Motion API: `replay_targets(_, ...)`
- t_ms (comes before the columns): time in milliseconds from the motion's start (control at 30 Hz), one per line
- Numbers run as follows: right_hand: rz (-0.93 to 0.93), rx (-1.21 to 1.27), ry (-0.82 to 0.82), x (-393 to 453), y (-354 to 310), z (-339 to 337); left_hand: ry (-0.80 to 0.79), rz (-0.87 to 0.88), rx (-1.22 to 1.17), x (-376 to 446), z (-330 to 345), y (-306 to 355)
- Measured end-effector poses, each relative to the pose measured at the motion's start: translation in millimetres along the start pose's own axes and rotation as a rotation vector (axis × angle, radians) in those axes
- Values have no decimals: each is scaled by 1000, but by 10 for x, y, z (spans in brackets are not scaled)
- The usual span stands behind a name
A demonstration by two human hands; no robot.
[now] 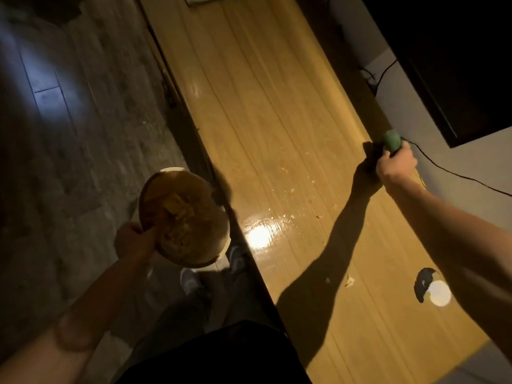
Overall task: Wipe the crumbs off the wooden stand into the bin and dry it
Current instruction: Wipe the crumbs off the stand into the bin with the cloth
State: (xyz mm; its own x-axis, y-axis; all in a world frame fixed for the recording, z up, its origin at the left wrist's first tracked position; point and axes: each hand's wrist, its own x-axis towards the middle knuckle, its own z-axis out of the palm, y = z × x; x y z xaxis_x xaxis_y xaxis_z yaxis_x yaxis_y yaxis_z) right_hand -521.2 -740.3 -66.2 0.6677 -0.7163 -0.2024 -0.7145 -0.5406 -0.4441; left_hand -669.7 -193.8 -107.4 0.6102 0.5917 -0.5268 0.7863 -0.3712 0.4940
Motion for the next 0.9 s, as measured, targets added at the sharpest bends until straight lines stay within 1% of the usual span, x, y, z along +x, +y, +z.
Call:
replay_targets(67, -47, -70, -8, 264, -29, 2, 15, -9, 7, 7, 49, 3)
replay_targets(167, 11, -74, -100, 583, -144, 82, 50, -3, -52, 2, 124, 26)
replay_targets(267, 36, -94, -178, 730, -248, 227, -5, -3, -114, -35, 178, 92)
replay_targets(333, -5, -107, -132, 659, -290, 365, -22, 20, -193, -13, 193, 82)
replay_targets(433, -187, -155, 15, 408, -338, 528, -5, 2, -158, -9, 223, 126)
replay_targets(500, -314, -159, 30, 198, -422, 584, 29, -1, -196, 0, 262, 124)
replay_targets(600, -492, -172, -6, -251, -574, 739, 63, -25, -157, 3, 303, 73)
replay_targets(667, -548, -191, -45, -672, -662, 916, 68, -1, -158, 7, 299, 7)
replay_targets(800, -634, -244, -135, -1723, -842, 1292, 53, -49, -119, -73, 235, -49)
replay_targets(900, -717, -178, -196, -2632, -989, 1494, 56, -37, -161, -127, 193, -43)
